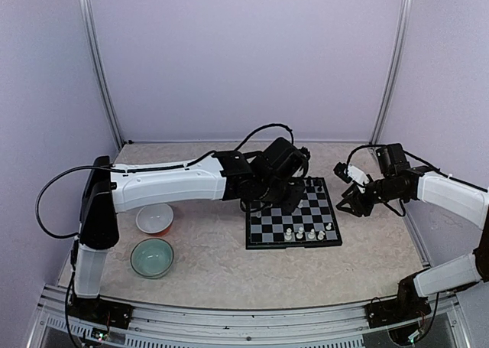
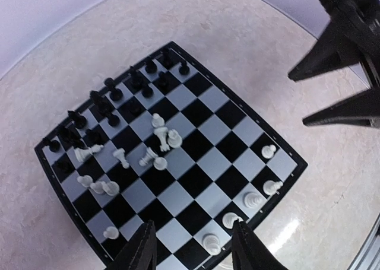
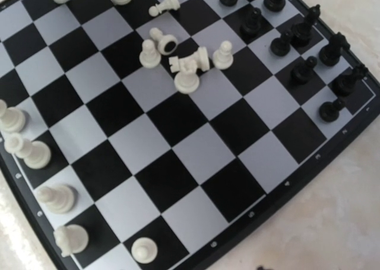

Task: Set up the chess pieces on the board
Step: Place the queen at d1, then pick up the knight from the chessboard.

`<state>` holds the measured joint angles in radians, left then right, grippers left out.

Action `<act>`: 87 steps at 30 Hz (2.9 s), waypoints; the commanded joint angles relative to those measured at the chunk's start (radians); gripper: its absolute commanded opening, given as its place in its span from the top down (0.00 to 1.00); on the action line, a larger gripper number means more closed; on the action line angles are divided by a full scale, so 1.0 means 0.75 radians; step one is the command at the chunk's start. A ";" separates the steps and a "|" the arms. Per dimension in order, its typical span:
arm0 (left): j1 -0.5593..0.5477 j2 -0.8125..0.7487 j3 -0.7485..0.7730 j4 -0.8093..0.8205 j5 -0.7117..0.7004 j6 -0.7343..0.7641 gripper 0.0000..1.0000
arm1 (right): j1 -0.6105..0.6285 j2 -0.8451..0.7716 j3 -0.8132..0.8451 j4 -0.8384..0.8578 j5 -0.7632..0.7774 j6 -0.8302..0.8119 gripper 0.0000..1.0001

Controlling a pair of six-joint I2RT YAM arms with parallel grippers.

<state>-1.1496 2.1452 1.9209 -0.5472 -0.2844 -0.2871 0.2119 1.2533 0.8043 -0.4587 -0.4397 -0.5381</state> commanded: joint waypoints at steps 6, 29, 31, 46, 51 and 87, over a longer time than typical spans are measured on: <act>0.164 0.087 0.092 -0.015 -0.061 -0.009 0.58 | 0.001 0.010 -0.015 0.000 0.013 -0.011 0.53; 0.290 0.309 0.156 -0.014 0.162 -0.041 0.65 | 0.014 0.052 -0.013 -0.004 0.030 -0.020 0.53; 0.291 0.323 0.161 -0.017 0.164 -0.045 0.66 | 0.016 0.054 -0.013 -0.004 0.029 -0.021 0.54; 0.291 0.373 0.191 -0.032 0.162 -0.051 0.71 | 0.032 0.066 -0.013 -0.004 0.043 -0.023 0.54; 0.291 0.409 0.237 -0.045 0.147 -0.046 0.72 | 0.032 0.065 -0.014 -0.007 0.043 -0.023 0.54; 0.020 -0.056 -0.174 -0.096 0.016 -0.092 0.96 | 0.040 0.067 -0.015 -0.009 0.045 -0.025 0.54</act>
<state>-1.1137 2.1258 1.8431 -0.6178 -0.2768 -0.3302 0.2310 1.2980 0.8043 -0.4599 -0.4061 -0.5537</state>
